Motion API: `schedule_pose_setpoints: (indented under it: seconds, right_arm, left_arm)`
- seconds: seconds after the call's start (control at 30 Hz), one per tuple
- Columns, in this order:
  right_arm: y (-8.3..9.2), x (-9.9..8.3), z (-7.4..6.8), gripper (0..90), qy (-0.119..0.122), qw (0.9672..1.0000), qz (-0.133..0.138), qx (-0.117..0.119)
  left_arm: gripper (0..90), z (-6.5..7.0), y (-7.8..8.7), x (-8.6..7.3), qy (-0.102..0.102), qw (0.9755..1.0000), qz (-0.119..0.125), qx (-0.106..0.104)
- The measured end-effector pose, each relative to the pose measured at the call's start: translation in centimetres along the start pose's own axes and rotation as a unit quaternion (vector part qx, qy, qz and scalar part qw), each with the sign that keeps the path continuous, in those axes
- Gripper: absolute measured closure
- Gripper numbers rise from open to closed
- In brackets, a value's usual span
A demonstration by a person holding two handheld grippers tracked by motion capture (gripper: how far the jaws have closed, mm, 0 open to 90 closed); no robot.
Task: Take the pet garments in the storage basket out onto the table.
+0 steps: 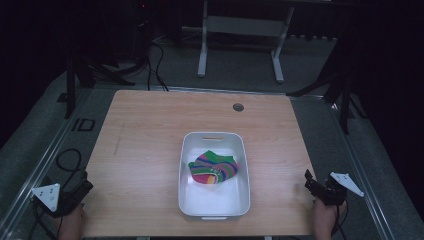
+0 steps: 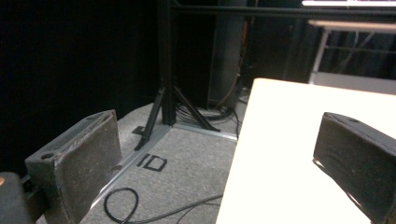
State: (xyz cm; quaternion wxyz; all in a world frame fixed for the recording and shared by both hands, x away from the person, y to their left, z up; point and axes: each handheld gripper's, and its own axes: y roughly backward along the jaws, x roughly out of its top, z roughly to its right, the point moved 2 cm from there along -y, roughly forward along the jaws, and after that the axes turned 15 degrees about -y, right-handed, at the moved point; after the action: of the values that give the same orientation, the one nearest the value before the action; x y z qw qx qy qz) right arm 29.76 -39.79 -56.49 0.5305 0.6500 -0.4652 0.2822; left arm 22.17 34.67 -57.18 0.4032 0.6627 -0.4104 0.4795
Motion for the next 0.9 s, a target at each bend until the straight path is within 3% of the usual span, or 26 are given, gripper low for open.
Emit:
schedule_pose_setpoints:
  seconds: [0.17,0.33,0.4,0.53,0.63,0.77,0.8,0.9]
  right_arm:
    - [0.00,-0.01,0.03,13.2,0.001,0.9999,-0.002,-0.014]
    - [-0.01,-0.04,-0.05,13.2,0.007,0.9999,-0.002,-0.014]
    - [-0.06,-0.09,-0.22,13.2,0.019,0.9997,-0.007,-0.012]
    - [-0.15,-0.11,-0.29,13.3,0.028,0.9994,-0.018,-0.004]
    - [-0.28,-0.10,-0.27,13.3,0.037,0.9982,-0.039,0.026]
    - [-0.46,-0.21,-0.37,13.4,0.053,0.9955,-0.069,0.037]
    - [-0.53,-0.25,-0.38,13.4,0.056,0.9929,-0.086,0.061]
    - [-0.77,-0.29,-0.37,13.4,0.054,0.9869,-0.119,0.095]
  left_arm:
    - [1.2,0.18,-0.06,0.12,0.000,0.9999,0.004,-0.012]
    - [1.2,0.47,-0.08,0.08,-0.009,0.9999,0.002,-0.006]
    - [1.2,0.48,0.00,0.00,-0.012,0.9999,-0.001,0.011]
    - [1.2,0.30,0.07,-0.10,-0.006,0.9998,-0.003,0.021]
    - [1.2,0.29,-0.07,-0.15,-0.006,0.9997,-0.011,0.021]
    - [1.2,0.40,0.04,-0.17,-0.010,0.9996,-0.009,0.025]
    - [1.2,0.36,0.16,-0.19,-0.006,0.9998,-0.005,0.020]
    - [1.2,0.26,0.16,-0.23,0.000,0.9998,-0.006,0.017]
